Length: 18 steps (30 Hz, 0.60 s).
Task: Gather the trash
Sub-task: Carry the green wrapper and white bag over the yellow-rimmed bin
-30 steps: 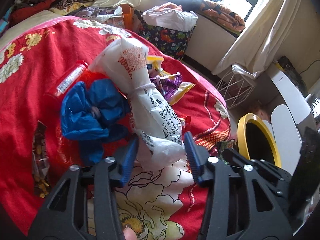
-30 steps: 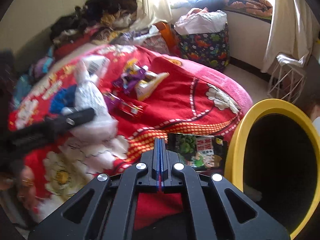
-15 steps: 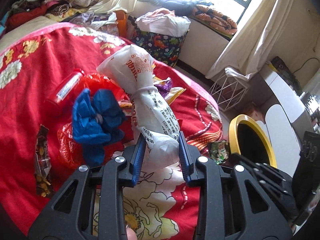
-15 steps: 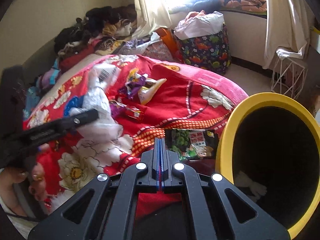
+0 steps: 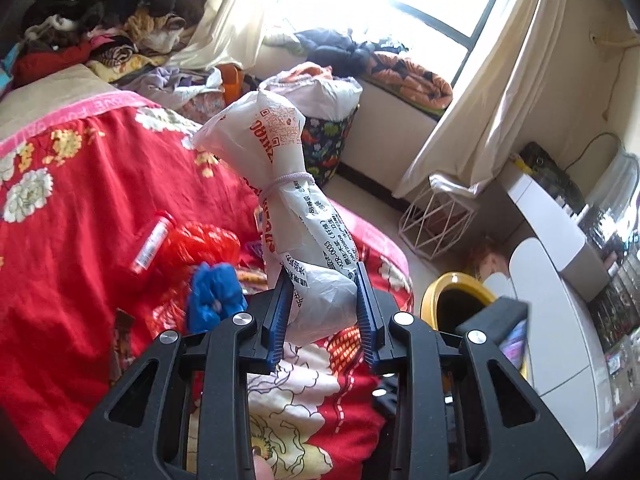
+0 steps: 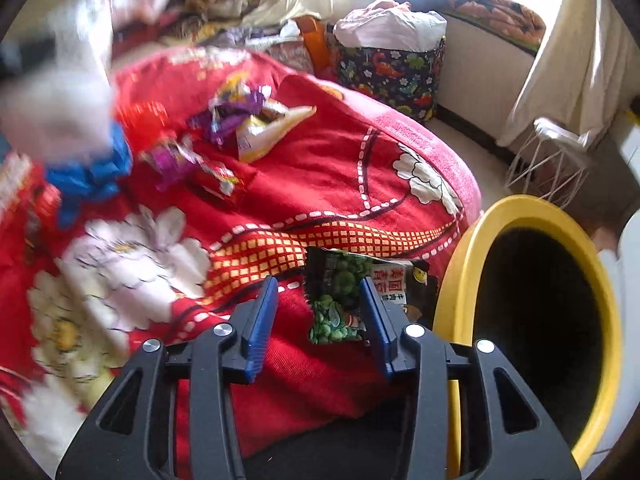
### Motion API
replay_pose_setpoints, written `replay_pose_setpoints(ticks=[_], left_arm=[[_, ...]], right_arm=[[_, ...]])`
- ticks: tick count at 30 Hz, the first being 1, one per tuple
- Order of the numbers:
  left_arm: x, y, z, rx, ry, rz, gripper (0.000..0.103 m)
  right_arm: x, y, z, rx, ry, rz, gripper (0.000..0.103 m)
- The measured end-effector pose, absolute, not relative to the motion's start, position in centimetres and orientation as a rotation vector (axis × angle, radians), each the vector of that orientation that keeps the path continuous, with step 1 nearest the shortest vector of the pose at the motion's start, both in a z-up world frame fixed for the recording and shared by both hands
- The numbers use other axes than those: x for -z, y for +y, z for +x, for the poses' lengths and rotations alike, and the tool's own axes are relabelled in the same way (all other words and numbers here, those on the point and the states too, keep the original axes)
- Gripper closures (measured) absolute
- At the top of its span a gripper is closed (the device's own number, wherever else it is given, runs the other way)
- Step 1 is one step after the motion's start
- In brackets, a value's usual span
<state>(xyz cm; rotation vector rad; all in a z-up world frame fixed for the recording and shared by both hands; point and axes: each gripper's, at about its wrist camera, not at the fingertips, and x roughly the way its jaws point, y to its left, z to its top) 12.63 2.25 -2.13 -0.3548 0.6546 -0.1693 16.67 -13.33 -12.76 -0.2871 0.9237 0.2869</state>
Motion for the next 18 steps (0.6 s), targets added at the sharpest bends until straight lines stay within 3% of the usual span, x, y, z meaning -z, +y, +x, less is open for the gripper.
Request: replay_pose_setpoints(ticks=[1, 3, 4, 8, 18], left_arm=[[1.9, 2.3, 12.6, 0.168, 0.649, -0.357, 0.079], [1.6, 2.2, 12.6, 0.167, 0.643, -0.357, 0.079], [1.5, 2.2, 12.6, 0.169, 0.643, -0.355, 0.079], [1.3, 1.7, 12.4, 0.176, 0.639, -0.346, 0.079], [0.7, 0.6, 12.3, 0.198, 0.626, -0.324, 0.079]], right_arm=[[13.0, -12.9, 16.8, -0.269, 0.923, -0.319, 0.063], [13.4, -12.6, 17.1, -0.237, 0.916, -0.357, 0.076], [13.4, -12.6, 17.2, -0.238, 0.917, -0.358, 0.096], [12.6, -13.9, 17.1, -0.276, 0.887, -0.298, 0.101], [6.1, -18.0, 14.3, -0.521, 0.711, -0.015, 0.102]])
